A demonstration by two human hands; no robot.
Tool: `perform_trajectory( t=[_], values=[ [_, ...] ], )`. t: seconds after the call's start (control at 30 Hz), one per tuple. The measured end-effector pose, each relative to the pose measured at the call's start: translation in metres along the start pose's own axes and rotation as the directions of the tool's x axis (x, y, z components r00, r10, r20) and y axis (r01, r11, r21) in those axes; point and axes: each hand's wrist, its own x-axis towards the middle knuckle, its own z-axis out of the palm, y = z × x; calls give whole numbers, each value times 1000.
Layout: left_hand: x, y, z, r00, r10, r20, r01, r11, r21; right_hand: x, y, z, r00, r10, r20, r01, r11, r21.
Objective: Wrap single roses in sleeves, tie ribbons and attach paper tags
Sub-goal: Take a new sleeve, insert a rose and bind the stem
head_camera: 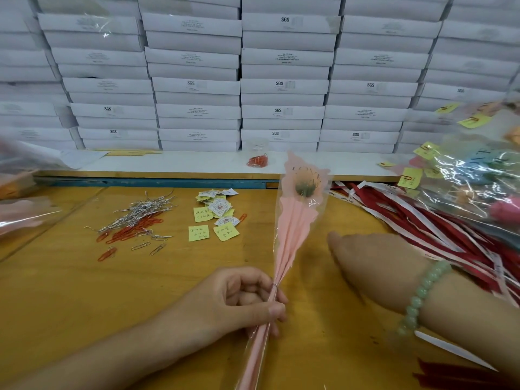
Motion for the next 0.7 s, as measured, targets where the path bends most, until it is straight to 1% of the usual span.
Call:
perform_trajectory(
  t=[0.07, 0.1, 0.17, 0.2, 0.27, 0.33, 0.4, 0.47, 0.53, 0.6, 0.63, 0.7],
  values=[
    [0, -2, 0, 1000, 11, 2, -11, 1000, -3, -3, -12, -1, 989, -108, -100, 126, 973, 193],
    [0, -2, 0, 1000, 16, 1, -16, 1000, -11, -5, -18, -2, 978, -166, -127, 197, 937, 288],
    [1, -4, 1, 999, 36, -19, -36, 999, -29, -6, -26, -4, 958, -234, -166, 285, 832, 475],
    [1, -5, 1, 998, 50, -35, -51, 998, -35, -6, -28, -5, 948, -264, -178, 318, 768, 556],
    [1, -6, 2, 995, 78, -66, -80, 996, -39, -5, -33, -4, 936, -286, -204, 341, 602, 722],
    [0, -8, 3, 990, 107, -88, -108, 994, -11, -5, -34, -1, 937, -299, -180, 294, 403, 867],
    [0, -10, 3, 983, 143, -117, -137, 989, 55, -4, -35, 4, 935, -315, -160, 245, 249, 937],
    [0, -10, 5, 980, 155, -121, -145, 985, 90, -3, -36, 8, 928, -336, -159, 216, 141, 966],
    [0, -9, 5, 989, 113, -98, -103, 989, 108, -1, -34, 12, 929, -327, -171, 200, 55, 978],
    [0, -8, 4, 994, 71, -84, -58, 987, 148, 1, -33, 14, 934, -304, -190, 200, 4, 980],
    [0, -7, 4, 994, 69, -83, -55, 985, 162, 2, -33, 15, 935, -296, -195, 204, 0, 979],
    [-1, -5, 5, 993, 83, -87, -66, 981, 183, 3, -32, 17, 938, -285, -195, 211, 24, 977]
  ],
)
